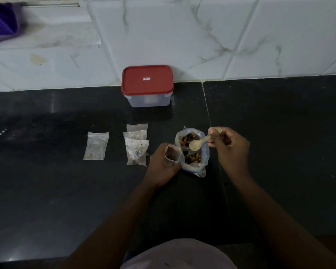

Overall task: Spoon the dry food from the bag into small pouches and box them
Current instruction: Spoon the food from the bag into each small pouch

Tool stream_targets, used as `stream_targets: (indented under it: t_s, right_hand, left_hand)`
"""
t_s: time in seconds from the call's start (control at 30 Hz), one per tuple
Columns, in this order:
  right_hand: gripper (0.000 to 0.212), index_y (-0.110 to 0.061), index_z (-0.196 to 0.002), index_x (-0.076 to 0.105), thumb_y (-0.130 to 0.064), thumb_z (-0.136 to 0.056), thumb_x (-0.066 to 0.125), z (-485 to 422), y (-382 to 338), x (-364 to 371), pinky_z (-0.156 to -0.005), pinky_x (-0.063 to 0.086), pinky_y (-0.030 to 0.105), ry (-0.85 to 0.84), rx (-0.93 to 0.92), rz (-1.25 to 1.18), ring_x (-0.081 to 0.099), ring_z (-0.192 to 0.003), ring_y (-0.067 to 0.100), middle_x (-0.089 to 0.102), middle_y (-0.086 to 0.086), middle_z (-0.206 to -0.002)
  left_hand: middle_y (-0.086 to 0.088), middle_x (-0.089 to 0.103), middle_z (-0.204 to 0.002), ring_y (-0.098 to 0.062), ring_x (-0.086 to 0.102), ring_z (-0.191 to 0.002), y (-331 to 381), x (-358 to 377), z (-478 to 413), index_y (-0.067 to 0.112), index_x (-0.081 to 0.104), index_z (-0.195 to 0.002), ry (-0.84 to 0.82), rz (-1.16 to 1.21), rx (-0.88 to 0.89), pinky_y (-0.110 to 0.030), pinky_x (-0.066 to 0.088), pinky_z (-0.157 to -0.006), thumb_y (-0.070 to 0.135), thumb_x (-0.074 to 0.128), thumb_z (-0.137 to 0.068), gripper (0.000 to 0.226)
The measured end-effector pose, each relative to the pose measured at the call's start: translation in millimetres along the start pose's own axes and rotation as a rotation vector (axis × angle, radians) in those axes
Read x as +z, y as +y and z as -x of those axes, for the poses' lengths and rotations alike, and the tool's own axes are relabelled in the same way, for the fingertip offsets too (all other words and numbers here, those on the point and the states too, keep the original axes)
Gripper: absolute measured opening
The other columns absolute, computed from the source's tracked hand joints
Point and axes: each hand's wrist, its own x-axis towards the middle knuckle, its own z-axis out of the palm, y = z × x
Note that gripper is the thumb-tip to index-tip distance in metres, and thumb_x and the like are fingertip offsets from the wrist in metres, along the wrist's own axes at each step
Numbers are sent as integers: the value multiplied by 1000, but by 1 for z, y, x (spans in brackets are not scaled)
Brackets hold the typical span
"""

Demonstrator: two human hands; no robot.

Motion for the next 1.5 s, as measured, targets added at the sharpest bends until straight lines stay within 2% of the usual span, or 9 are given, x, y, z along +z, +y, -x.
stream_targets:
  t_s: [0.17,0.3,0.47,0.63,0.77,1.0,1.1,1.3,1.5]
  right_hand:
    - [17,-15,-107,74,-27,-99,66,-8,10,2,-74,62,36,-106,-184,234,71,-86,6,73,-7,-94]
    - [14,-16,-109,73,-23,-99,66,-8,10,5,-78,54,16,-182,-297,308,65,-91,-2,69,-9,-98]
    - [13,-14,-107,73,-22,-100,66,-7,15,9,-77,55,20,-214,-311,317,66,-90,1,70,-5,-98]
    - [16,-16,-103,73,-29,-101,63,-9,18,12,-69,60,38,-152,-171,267,70,-78,7,70,-8,-87]
    - [17,-16,-101,73,-30,-100,65,-7,18,16,-67,62,38,-149,-80,226,72,-71,9,72,-5,-81]
    - [8,-21,-93,73,-26,-98,69,-6,25,14,-76,65,44,-36,338,-40,77,-74,16,76,4,-80]
    - [9,-22,-90,72,-25,-98,68,-6,27,12,-78,65,43,-25,391,-68,77,-76,17,76,4,-80]
    - [15,-12,-103,73,-24,-99,66,-4,26,18,-69,64,28,-56,265,80,75,-72,8,75,1,-82]
    - [9,-18,-94,73,-21,-99,67,-7,29,17,-71,64,31,84,506,-191,77,-76,16,76,6,-83]
  left_hand:
    - [8,64,-106,-5,63,-99,0,-2,5,24,60,-108,-17,3,16,-19,53,-80,10,76,-80,35]
    - [7,64,-109,-6,64,-100,-2,-2,7,25,60,-110,-27,9,1,-25,56,-84,6,76,-80,39]
    - [7,64,-110,-6,63,-102,-4,-1,6,26,59,-111,-33,6,-7,-30,57,-86,7,77,-80,40]
    - [8,64,-111,-4,63,-103,-6,0,3,25,60,-112,-48,-11,-7,-29,56,-87,8,77,-80,40]
    - [8,65,-110,-3,64,-102,-7,2,2,24,61,-112,-45,-14,-7,-24,55,-85,8,77,-80,40]
    - [9,66,-110,-1,64,-103,-5,1,2,24,61,-113,-60,2,-13,-17,53,-83,8,77,-82,39]
    - [10,66,-109,-1,64,-103,-6,1,2,25,62,-113,-60,10,-17,-18,53,-83,8,77,-81,39]
    - [9,67,-106,-4,65,-100,-5,2,3,23,62,-110,-56,2,-5,-22,54,-82,7,77,-80,37]
    - [8,67,-108,-4,65,-101,-6,-1,3,24,62,-111,-62,7,-12,-25,55,-84,7,76,-80,37]
